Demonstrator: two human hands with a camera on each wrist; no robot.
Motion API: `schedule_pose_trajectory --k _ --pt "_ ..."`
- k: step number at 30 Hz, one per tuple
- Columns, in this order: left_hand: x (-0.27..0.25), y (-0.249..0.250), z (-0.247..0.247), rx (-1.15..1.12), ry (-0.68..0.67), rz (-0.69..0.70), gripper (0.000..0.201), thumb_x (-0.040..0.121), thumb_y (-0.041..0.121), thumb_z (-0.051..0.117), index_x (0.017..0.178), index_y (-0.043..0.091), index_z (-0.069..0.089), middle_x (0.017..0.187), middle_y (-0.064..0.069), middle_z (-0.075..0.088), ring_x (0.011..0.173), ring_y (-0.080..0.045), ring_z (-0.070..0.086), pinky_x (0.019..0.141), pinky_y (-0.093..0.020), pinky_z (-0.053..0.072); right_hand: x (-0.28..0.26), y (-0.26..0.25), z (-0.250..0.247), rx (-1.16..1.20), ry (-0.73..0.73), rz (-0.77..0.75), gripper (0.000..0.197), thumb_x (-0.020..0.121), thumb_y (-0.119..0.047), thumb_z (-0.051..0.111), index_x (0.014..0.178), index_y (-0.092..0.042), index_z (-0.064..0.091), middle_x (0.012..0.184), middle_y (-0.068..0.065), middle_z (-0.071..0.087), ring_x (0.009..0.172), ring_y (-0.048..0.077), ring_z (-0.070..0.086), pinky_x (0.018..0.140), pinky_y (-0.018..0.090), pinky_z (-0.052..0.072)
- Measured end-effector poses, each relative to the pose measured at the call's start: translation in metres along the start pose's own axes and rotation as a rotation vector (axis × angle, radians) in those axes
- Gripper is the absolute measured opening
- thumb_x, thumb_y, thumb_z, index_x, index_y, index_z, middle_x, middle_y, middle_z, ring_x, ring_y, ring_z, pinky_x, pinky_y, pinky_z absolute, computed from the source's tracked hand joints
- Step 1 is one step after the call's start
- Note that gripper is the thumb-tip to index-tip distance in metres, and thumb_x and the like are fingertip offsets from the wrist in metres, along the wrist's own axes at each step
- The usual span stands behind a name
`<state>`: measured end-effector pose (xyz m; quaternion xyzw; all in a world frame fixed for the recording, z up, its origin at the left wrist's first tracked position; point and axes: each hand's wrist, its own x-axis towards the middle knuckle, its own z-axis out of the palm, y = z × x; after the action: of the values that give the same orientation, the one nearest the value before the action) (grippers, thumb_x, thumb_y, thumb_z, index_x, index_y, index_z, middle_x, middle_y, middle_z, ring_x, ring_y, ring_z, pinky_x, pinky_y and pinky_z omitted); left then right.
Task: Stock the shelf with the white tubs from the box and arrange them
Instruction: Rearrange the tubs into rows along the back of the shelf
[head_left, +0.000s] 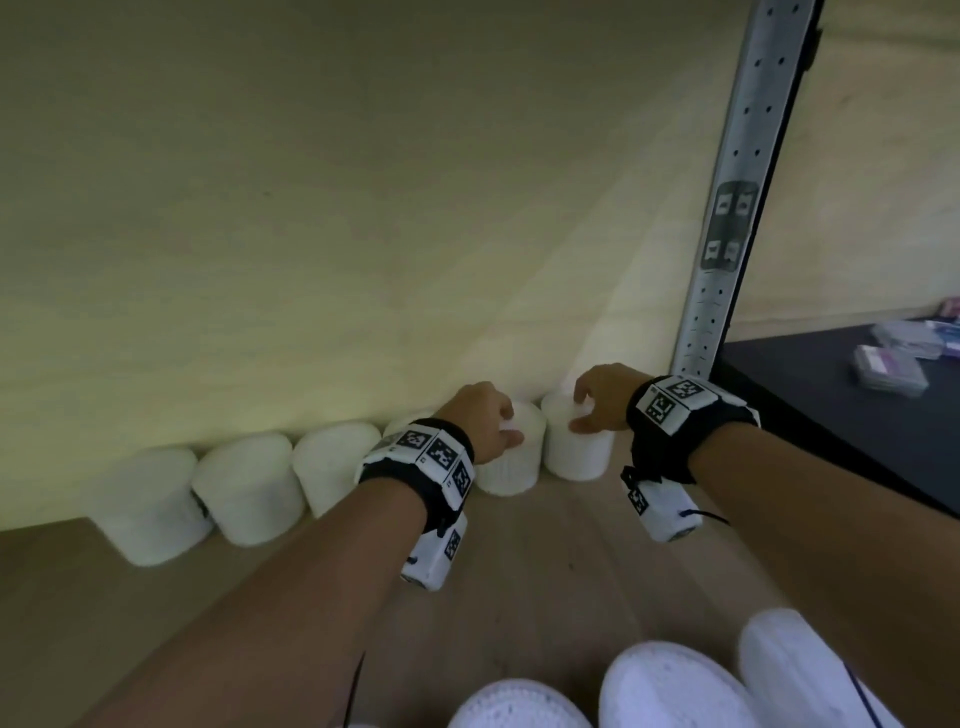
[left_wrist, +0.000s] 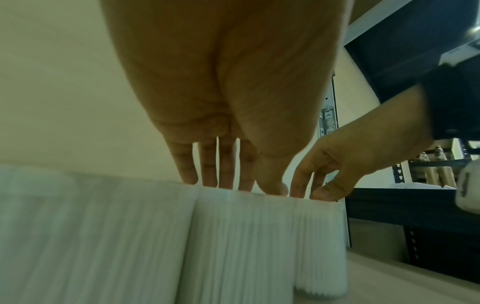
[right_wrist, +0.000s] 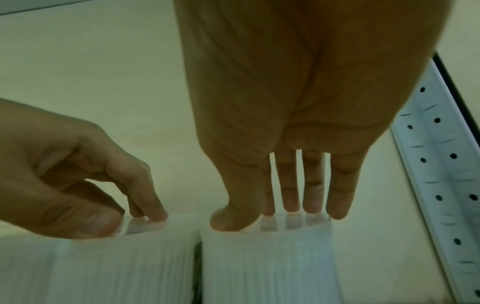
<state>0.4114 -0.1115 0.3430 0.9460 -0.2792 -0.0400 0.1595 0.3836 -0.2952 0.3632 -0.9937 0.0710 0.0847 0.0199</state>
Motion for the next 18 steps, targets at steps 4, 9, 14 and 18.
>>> schedule_pose_trajectory --k 4,9,14,18 --pt "-0.0020 0.0023 0.0010 0.006 0.008 0.011 0.048 0.091 0.032 0.060 0.129 0.004 0.056 0.134 -0.014 0.053 0.123 -0.027 0.051 0.100 -0.031 0.041 0.0009 -0.0022 -0.0013 -0.015 -0.001 0.000 0.058 0.089 -0.043 0.060 0.134 -0.009 0.049 0.140 0.009 0.047 0.128 0.026 0.047 0.105 0.034 0.039" --pt "-0.0041 0.0011 0.0038 -0.007 0.036 0.014 0.045 0.091 0.031 0.060 0.127 0.004 0.058 0.131 -0.014 0.057 0.121 -0.028 0.053 0.101 -0.033 0.043 0.0009 -0.0034 0.0003 -0.017 0.009 0.002 0.056 0.089 -0.042 0.061 0.133 -0.010 0.050 0.140 0.008 0.047 0.127 0.026 0.046 0.104 0.034 0.039" --pt "-0.0045 0.0010 0.0034 -0.008 0.033 0.018 0.044 0.091 0.031 0.060 0.125 0.003 0.059 0.128 -0.015 0.057 0.120 -0.028 0.053 0.100 -0.033 0.044 0.0002 0.0004 -0.0029 -0.003 -0.028 -0.008 0.052 0.087 -0.031 0.066 0.133 -0.014 0.051 0.141 0.007 0.044 0.129 0.025 0.045 0.107 0.034 0.037" --pt "-0.0049 0.0005 0.0044 -0.006 0.044 0.023 0.046 0.091 0.031 0.060 0.128 0.003 0.057 0.131 -0.014 0.054 0.122 -0.028 0.050 0.102 -0.034 0.042 -0.0004 0.0019 -0.0053 0.021 -0.058 -0.028 0.051 0.086 -0.010 0.063 0.135 -0.018 0.052 0.145 0.007 0.039 0.132 0.025 0.042 0.106 0.032 0.038"
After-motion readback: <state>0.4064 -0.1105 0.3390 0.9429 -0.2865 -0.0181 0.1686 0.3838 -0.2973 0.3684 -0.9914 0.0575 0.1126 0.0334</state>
